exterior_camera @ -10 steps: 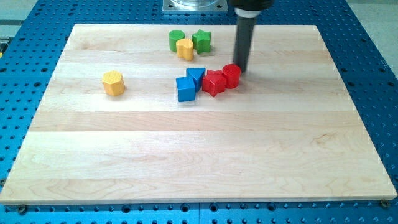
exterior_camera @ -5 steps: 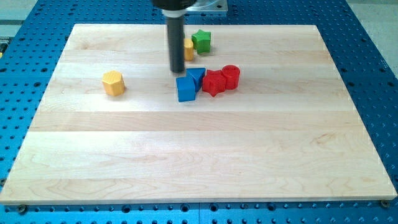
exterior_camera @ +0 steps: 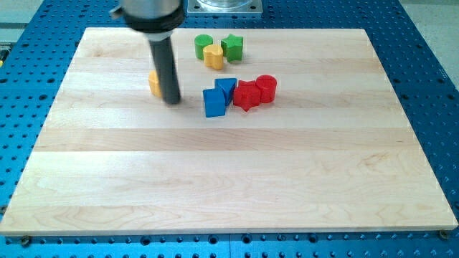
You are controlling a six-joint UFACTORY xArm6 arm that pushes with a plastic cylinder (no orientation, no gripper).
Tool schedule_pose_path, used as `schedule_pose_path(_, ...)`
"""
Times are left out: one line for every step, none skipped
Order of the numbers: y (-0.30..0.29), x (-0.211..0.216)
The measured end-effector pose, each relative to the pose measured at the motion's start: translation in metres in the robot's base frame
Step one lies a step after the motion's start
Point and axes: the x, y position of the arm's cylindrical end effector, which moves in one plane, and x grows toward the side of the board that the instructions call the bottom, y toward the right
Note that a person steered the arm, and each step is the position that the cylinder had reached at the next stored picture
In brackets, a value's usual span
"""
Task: Place the yellow and green blocks towards the top center of the board
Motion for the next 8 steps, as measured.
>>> schedule_pose_path(-0.010, -0.025)
schedule_pose_path(-0.051, 0.008)
schedule_pose_path(-0.078, -0.028)
schedule_pose_path(-0.037, -0.037)
schedule_pose_path(0.003, -0.049)
schedule_pose_path(0.008, -0.068)
schedule_pose_path(0.018, -0.085)
schedule_pose_path(0.019, -0.085)
